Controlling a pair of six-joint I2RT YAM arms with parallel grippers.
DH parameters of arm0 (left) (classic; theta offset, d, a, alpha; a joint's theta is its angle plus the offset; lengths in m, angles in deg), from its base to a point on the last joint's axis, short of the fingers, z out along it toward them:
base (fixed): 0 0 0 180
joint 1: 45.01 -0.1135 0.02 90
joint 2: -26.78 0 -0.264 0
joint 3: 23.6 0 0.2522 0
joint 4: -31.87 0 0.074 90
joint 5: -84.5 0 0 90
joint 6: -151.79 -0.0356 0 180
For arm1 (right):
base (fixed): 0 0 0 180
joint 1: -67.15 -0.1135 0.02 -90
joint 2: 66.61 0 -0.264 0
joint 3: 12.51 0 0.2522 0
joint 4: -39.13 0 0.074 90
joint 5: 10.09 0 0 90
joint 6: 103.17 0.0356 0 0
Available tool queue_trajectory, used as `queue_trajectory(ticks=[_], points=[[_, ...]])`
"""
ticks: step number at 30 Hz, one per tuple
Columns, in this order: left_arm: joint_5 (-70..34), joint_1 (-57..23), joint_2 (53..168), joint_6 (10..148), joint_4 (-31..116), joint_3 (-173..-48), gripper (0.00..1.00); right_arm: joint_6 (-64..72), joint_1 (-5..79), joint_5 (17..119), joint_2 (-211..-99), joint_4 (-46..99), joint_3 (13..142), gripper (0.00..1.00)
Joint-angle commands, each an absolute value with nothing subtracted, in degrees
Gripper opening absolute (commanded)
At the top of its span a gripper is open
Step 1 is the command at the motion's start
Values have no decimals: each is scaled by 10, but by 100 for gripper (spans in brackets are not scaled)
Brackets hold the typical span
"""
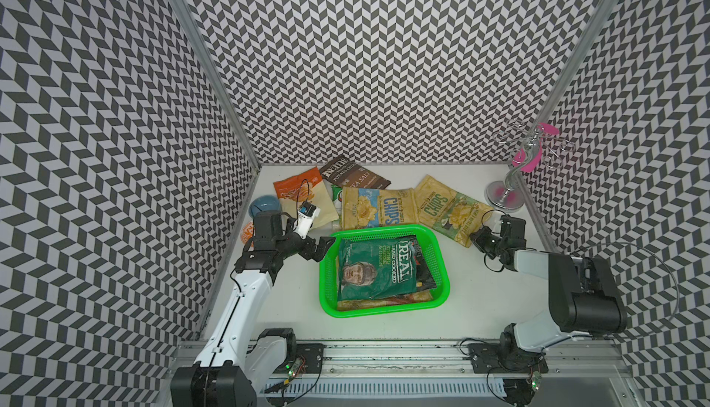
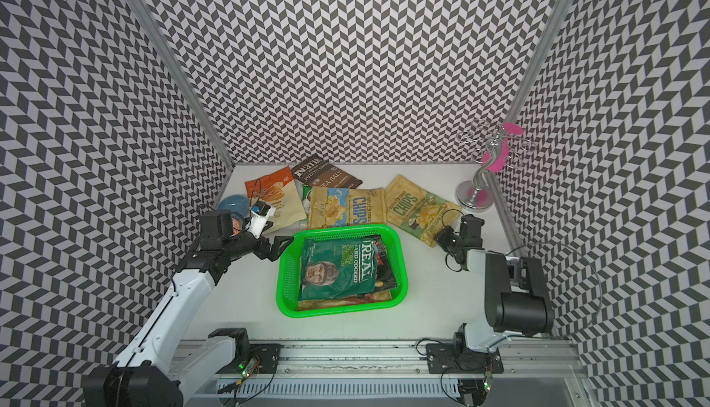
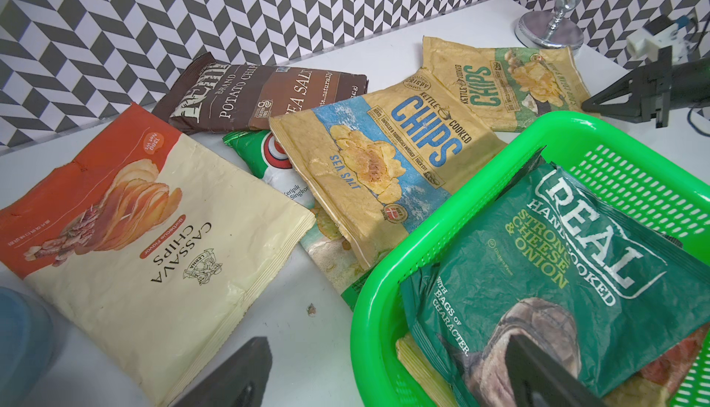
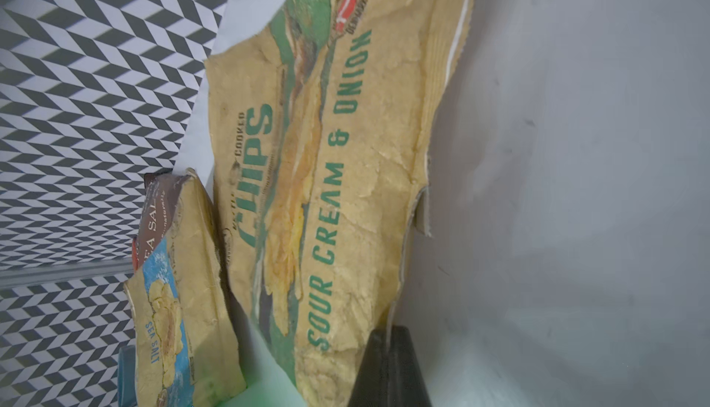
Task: Put the potato chips into the basket
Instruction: Pick up the potato chip from the center of the board.
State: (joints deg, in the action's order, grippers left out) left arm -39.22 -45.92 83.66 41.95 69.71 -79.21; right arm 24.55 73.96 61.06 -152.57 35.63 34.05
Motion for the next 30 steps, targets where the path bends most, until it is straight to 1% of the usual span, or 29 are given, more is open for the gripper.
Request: queue_trajectory(ticks=[1,6,9,11,16,21,23,26,27,30], points=[[-402,-463,837,417,695,-787,99,207,731,673,-1443,316,404,0],[-400,-462,836,418,694,-787,99,179,716,661,-1348,263,483,0],[-397,-462,836,419,693,-787,99,159,696,657,-1321,228,546,0],[-396,-463,836,421,691,-786,99,140,678,647,-1321,199,595,0],[-394,-462,835,421,690,-786,99,115,640,586,-1335,134,714,0],[-390,-462,834,423,688,-784,99,111,591,545,-1324,110,773,0],[-384,-462,834,425,685,-784,99,114,574,504,-1320,109,792,0],[-376,-462,834,429,683,-785,99,141,555,396,-1323,136,799,0],[-373,-462,834,430,681,-785,99,146,541,378,-1324,142,800,0],[-366,-462,832,432,680,-787,99,110,477,392,-1326,108,821,0]])
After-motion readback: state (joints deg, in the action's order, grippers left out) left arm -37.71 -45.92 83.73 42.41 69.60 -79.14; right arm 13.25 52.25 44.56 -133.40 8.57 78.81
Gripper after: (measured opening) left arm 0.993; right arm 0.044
